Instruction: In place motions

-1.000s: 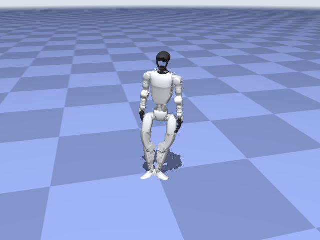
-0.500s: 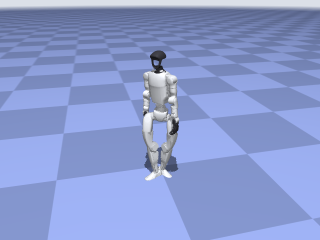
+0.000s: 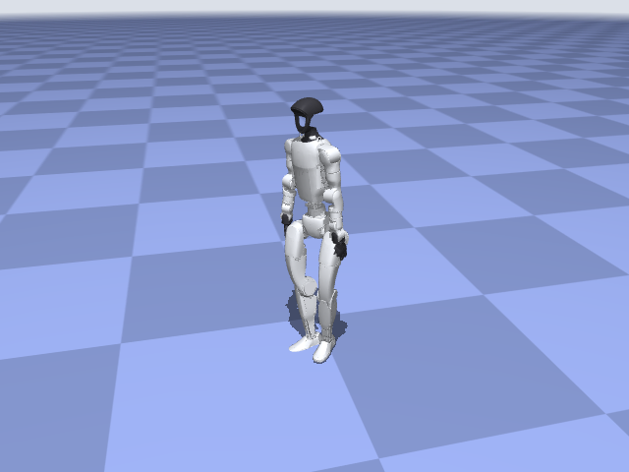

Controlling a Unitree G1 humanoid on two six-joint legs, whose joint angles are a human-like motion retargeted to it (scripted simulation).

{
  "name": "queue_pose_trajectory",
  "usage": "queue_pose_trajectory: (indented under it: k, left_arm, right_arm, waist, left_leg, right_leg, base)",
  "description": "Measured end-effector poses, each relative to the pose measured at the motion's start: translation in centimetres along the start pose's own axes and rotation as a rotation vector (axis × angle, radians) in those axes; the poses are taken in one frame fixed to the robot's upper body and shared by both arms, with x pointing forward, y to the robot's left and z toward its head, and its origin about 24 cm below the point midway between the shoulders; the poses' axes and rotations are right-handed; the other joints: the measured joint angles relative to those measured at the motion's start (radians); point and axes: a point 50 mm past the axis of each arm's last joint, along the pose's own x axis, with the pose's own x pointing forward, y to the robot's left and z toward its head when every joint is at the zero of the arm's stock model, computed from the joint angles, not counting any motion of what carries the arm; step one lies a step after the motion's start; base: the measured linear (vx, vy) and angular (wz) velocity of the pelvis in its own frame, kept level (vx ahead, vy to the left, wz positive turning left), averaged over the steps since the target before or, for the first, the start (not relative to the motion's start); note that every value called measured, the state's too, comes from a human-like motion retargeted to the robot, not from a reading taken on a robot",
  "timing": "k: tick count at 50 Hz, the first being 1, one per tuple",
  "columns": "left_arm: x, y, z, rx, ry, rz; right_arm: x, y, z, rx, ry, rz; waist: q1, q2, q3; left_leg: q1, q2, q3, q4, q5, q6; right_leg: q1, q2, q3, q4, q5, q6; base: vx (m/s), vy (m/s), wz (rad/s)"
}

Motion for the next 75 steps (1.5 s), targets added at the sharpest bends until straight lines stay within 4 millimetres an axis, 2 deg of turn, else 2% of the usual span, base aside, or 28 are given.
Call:
queue_pose_trajectory:
  k: [1,2,3,5,8,10,15,23,36,53,68,75]
  left_arm:
    - [0.0,0.0,-0.1,0.027,0.006,0.01]
    - [0.0,0.0,-0.3,0.05,0.013,0.017]
    - [0.1,0.0,-0.6,0.067,0.019,0.018]
    - [0.1,-0.1,-0.9,0.08,0.028,-0.005]
    - [0.0,-0.3,-0.3,0.099,0.03,-0.044]
    - [0.0,-0.2,0.2,0.106,0.017,-0.049]
    - [0.0,-0.3,0.1,0.07,-0.001,-0.05]
    - [-0.1,-0.2,0.2,0.019,0.002,-0.099]
    - [-0.1,0.4,-0.8,0.006,0.025,-0.079]
    - [0.1,-0.5,-2.5,-0.007,0.068,-0.119]
    - [0.0,-0.1,-1.0,0.005,0.019,-0.11]
    - [-0.3,1.0,0.5,0.033,-0.02,-0.073]
  right_arm:
    - [0.0,0.0,-0.1,0.013,0.006,0.003]
    - [0.0,0.1,-0.3,0.022,0.014,0.007]
    - [0.0,0.2,-0.5,0.025,0.026,0.012]
    - [0.1,0.6,-0.6,0.018,0.05,0.02]
    - [0.3,1.5,-0.1,0.075,0.04,0.011]
    - [0.4,2.1,-0.2,0.131,0.013,0.033]
    - [0.6,3.3,-0.8,0.089,0.031,0.091]
    - [0.5,2.9,0.1,-0.001,0.003,0.068]
    - [0.4,2.4,0.4,0.11,-0.024,0.064]
    - [0.4,2.8,1.0,0.079,-0.054,0.087]
    - [0.3,2.2,1.0,0.103,-0.06,0.063]
    - [0.4,2.2,0.4,0.125,-0.034,0.045]
  waist:
    - [0.003,0.002,0.001]
    - [-0.005,0.009,-0.003]
    - [-0.034,0.026,-0.016]
    - [-0.094,0.059,-0.043]
    - [-0.115,0.065,-0.031]
    - [-0.079,0.06,-0.026]
    - [-0.048,0.069,-0.069]
    - [-0.094,0.08,-0.058]
    - [-0.072,0.078,-0.06]
    - [-0.044,0.063,-0.059]
    - [-0.019,0.073,-0.059]
    - [-0.041,0.096,-0.059]
  left_leg:
    - [0.013,-0.003,0.016,-0.064,0.039,0.054]
    - [0.027,-0.011,0.012,-0.113,0.055,0.081]
    - [0.042,-0.027,-0.034,-0.133,0.025,0.053]
    - [0.052,0.049,0.124,-0.148,0.051,0.018]
    - [0.085,0.037,0.116,-0.208,0.062,0.033]
    - [0.117,0.022,0.125,-0.25,0.066,0.044]
    - [0.129,0.007,0.161,-0.294,0.059,0.055]
    - [0.13,-0.001,0.148,-0.29,0.044,0.063]
    - [0.122,-0.008,0.16,-0.287,0.031,0.068]
    - [0.135,-0.026,0.165,-0.289,0.015,0.077]
    - [0.109,-0.016,0.161,-0.274,-0.009,0.084]
    - [0.041,0.007,0.07,-0.212,-0.005,0.075]
  right_leg:
    - [0.007,0.006,0.014,-0.001,0.0,0.001]
    - [0.011,0.013,0.021,-0.001,-0.002,0.002]
    - [0.008,0.025,0.014,0.0,-0.005,0.004]
    - [-0.013,0.038,0.005,0.006,-0.01,0.008]
    - [-0.009,0.043,0.01,0.012,-0.012,0.009]
    - [0.001,0.052,0.045,0.013,-0.013,0.007]
    - [-0.019,0.058,0.084,0.016,-0.013,0.016]
    - [-0.022,0.061,0.069,0.013,-0.007,0.021]
    - [-0.025,0.044,0.076,0.019,-0.01,0.046]
    - [-0.017,0.025,0.074,0.025,-0.008,0.065]
    - [-0.052,0.008,0.09,0.103,-0.055,0.074]
    - [-0.083,0.01,0.083,0.183,-0.097,0.049]
  base:
    - [0.11,0.04,-0.8]
    - [0.11,0.01,-0.27]
    - [0.09,0.01,0.11]
    - [0.03,0.0,0.16]
    - [-0.09,0.06,-0.33]
    - [0.05,0.04,-0.9]
    - [0.07,0.03,-0.5]
    - [-0.03,0.03,-0.03]
    - [-0.02,0.02,-0.05]
    - [0.0,0.0,-0.01]
    - [-0.04,0.01,-0.05]
    - [-0.07,0.0,0.59]
